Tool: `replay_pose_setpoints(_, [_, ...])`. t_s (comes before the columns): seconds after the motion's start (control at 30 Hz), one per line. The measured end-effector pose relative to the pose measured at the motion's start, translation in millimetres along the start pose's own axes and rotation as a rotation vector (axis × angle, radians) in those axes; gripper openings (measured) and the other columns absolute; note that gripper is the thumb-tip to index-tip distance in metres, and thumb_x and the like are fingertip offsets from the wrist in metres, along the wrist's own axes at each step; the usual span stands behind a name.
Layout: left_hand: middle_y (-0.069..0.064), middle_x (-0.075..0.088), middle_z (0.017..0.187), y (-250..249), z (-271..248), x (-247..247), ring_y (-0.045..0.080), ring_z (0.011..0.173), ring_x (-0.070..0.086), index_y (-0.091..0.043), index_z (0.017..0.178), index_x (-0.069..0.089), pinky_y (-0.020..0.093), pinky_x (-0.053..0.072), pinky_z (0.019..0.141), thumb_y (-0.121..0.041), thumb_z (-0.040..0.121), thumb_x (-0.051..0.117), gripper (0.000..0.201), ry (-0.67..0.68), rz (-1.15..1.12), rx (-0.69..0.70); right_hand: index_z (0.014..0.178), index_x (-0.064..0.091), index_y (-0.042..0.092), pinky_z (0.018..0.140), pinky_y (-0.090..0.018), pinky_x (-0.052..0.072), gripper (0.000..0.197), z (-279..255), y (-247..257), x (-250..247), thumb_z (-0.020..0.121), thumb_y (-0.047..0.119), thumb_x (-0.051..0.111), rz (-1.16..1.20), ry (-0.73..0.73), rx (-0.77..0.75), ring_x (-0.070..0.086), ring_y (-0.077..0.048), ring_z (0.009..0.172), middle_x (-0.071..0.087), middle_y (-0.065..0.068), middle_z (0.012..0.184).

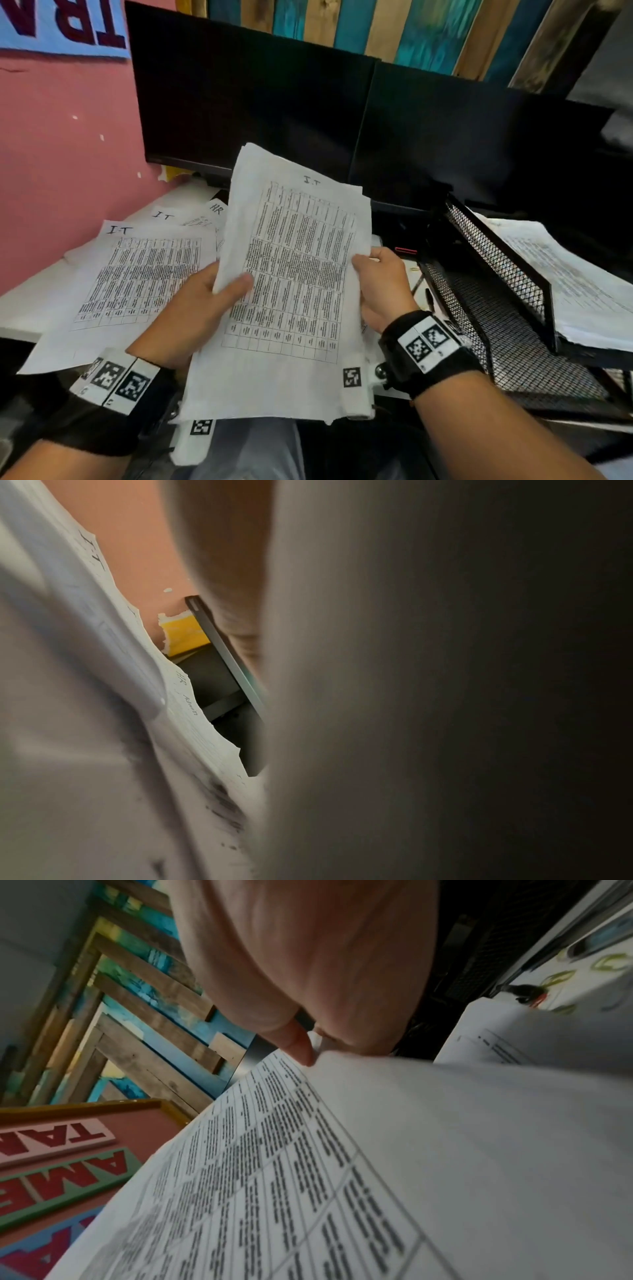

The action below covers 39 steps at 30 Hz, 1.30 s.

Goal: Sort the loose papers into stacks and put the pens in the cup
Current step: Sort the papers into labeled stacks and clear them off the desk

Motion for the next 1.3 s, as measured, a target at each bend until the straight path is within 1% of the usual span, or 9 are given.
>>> replay_pose_setpoints(0.1, [-0.008,0.081,0.101,9.4,5.5,-5.5,0.013,0.091,0.078,-0.025,0.108,0.073,0.044,0.059,0.091,-0.020,0.094,0.070,0.015,0.004,0.049,-0.018,0.113,0.062,0.007,0.088,-0.052,0.063,0.020,8.0,0.8,-9.8,0.094,0.004,0.066,-0.019,-0.029,-0.036,0.077,-0.031,0.093,0.076,-0.016,0.107])
replay_pose_setpoints(0.2, [0.000,0.081,0.101,14.2,10.2,-17.7,0.023,0.094,0.077,-0.022,0.108,0.075,0.054,0.057,0.093,-0.015,0.097,0.067,0.014,-0.051,0.069,-0.020,0.111,0.064,0.007,0.083,-0.045,0.065,0.019,14.1,4.3,-51.5,0.093,0.001,0.068,-0.133,-0.204,-0.096,0.067,-0.020,0.083,0.070,-0.013,0.107])
replay_pose_setpoints(0.4, [0.000,0.081,0.100,19.6,15.5,-31.6,0.027,0.096,0.076,-0.022,0.110,0.074,0.050,0.058,0.091,-0.017,0.097,0.069,0.015,-0.114,0.053,-0.024,0.133,0.061,0.012,0.054,-0.025,0.051,0.043,29.8,-16.6,-124.6,0.093,-0.001,0.070,-0.120,-0.393,0.017,0.062,-0.015,0.073,0.067,-0.014,0.119])
replay_pose_setpoints(0.53, [-0.002,0.081,0.101,21.8,16.0,-31.6,0.023,0.095,0.077,-0.023,0.111,0.075,0.051,0.058,0.092,-0.019,0.097,0.069,0.016,-0.117,0.064,-0.017,0.142,0.048,0.014,0.083,-0.041,0.062,0.055,38.8,-36.7,-115.3,0.094,-0.005,0.067,-0.055,-0.280,0.128,0.069,-0.029,0.098,0.066,-0.018,0.113])
replay_pose_setpoints(0.7, [-0.003,0.081,0.099,20.8,15.5,-30.0,0.023,0.094,0.077,-0.024,0.107,0.075,0.047,0.058,0.091,-0.017,0.096,0.069,0.014,-0.125,0.053,-0.013,0.123,0.051,0.014,0.046,-0.028,0.049,0.039,41.3,-47.8,-99.4,0.093,-0.007,0.065,-0.099,-0.200,0.200,0.055,-0.022,0.059,0.059,-0.014,0.078])
replay_pose_setpoints(0.83, [-0.003,0.081,0.098,20.3,15.0,-30.7,0.022,0.093,0.076,-0.024,0.106,0.075,0.041,0.057,0.085,-0.016,0.097,0.069,0.014,-0.126,0.050,-0.009,0.091,0.070,-0.004,0.045,-0.027,0.041,0.002,38.7,-52.5,-79.7,0.091,-0.003,0.067,-0.394,-0.038,0.218,0.049,-0.022,0.049,0.058,-0.016,0.066])
replay_pose_setpoints(0.93, [-0.005,0.081,0.092,18.4,14.3,-29.7,0.014,0.085,0.075,-0.024,0.104,0.074,0.032,0.053,0.073,-0.014,0.097,0.067,0.014,-0.126,0.046,-0.005,0.093,0.074,-0.006,0.046,-0.028,0.039,0.014,36.0,-34.8,-75.2,0.092,0.007,0.069,-0.499,-0.041,0.104,0.054,-0.025,0.053,0.065,-0.023,0.069])
replay_pose_setpoints(1.07, [-0.001,0.079,0.088,19.2,15.2,-29.9,0.014,0.081,0.074,-0.022,0.103,0.073,0.030,0.052,0.070,-0.013,0.098,0.066,0.012,-0.128,0.043,-0.009,0.090,0.076,0.010,0.068,-0.041,0.064,0.015,29.5,27.7,-90.3,0.100,0.014,0.065,-0.475,-0.192,-0.138,0.078,-0.033,0.082,0.079,-0.015,0.089])
replay_pose_setpoints(1.3, [-0.001,0.081,0.097,28.6,18.0,-32.2,0.025,0.089,0.077,-0.024,0.109,0.074,0.040,0.059,0.074,-0.017,0.099,0.066,0.014,-0.147,-0.006,-0.053,0.096,0.067,0.020,0.065,-0.024,0.051,0.011,-4.5,147.9,-110.1,0.100,0.015,0.058,-0.533,-0.339,-0.508,0.070,-0.016,0.083,0.072,0.005,0.090])
Point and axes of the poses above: each hand's wrist, its own z-axis towards the middle knuckle, its own x-axis out of the palm, y = z × x, the point moved 10 cm from there along z, towards the middle knuckle
